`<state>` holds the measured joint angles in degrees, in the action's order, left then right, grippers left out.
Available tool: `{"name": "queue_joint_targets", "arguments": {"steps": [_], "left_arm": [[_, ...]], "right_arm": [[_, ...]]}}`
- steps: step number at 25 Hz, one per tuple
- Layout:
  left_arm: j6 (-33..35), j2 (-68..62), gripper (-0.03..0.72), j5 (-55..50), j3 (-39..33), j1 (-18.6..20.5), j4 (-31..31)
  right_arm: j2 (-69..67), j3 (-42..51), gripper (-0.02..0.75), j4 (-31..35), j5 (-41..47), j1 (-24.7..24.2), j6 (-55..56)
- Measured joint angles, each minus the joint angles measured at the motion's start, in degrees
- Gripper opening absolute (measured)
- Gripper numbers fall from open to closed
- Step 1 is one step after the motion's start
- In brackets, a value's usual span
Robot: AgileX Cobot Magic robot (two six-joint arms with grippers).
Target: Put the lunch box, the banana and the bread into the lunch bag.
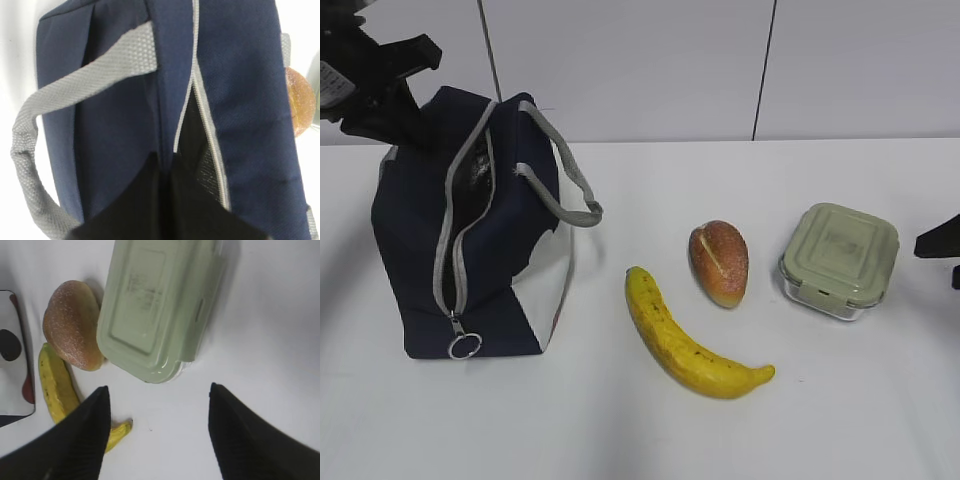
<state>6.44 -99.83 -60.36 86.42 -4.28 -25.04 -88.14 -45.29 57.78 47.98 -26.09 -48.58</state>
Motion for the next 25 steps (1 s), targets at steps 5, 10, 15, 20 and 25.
{"name": "queue_joint_targets", "arguments": {"steps": [5, 10, 15, 20, 25], "left_arm": [[0.6, 0.0, -0.003, 0.0, 0.0, 0.0, 0.0], [0.8, 0.0, -0.003, 0.0, 0.0, 0.0, 0.0], [0.9, 0.0, -0.003, -0.1, 0.0, 0.0, 0.0], [1.0, 0.0, -0.003, -0.2, 0.0, 0.0, 0.0], [1.0, 0.0, -0.003, -0.2, 0.0, 0.0, 0.0]], "right_arm": [[-10.3, -1.1, 0.457, 9.7, 3.5, -1.5, -11.1], [-18.3, -5.0, 0.486, 12.2, 4.5, -1.5, -14.0], [-21.3, -8.0, 0.581, 14.1, 4.5, -1.5, -14.4], [-23.8, -9.3, 0.585, 16.1, 5.8, -1.5, -15.8], [-26.8, -9.3, 0.584, 19.1, 8.4, -1.6, -18.3]]}}
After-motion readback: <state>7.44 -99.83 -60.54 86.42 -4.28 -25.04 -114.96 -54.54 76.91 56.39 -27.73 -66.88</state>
